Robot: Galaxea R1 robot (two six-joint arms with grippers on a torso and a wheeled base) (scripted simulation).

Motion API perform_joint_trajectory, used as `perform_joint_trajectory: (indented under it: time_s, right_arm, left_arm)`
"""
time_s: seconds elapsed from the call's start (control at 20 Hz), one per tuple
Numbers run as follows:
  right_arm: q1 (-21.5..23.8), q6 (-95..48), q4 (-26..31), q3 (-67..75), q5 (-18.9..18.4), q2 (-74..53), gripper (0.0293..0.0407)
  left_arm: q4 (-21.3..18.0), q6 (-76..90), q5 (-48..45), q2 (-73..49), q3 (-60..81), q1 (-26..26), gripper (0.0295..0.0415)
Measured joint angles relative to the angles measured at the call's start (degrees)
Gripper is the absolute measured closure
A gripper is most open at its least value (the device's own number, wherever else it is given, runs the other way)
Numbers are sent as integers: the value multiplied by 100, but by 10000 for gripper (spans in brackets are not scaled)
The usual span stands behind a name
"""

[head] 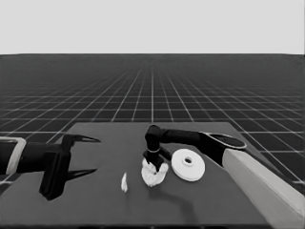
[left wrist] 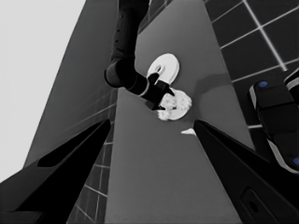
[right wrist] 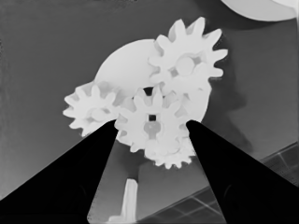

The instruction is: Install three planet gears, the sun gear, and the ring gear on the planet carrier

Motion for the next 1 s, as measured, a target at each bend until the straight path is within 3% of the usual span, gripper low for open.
perform_joint_trajectory:
  time_s: [1.0]
  right_arm:
    - [0, 1200, 0, 0, 0, 0, 390]
  left_arm:
    - [0, 0, 0, 0, 0, 0, 326]
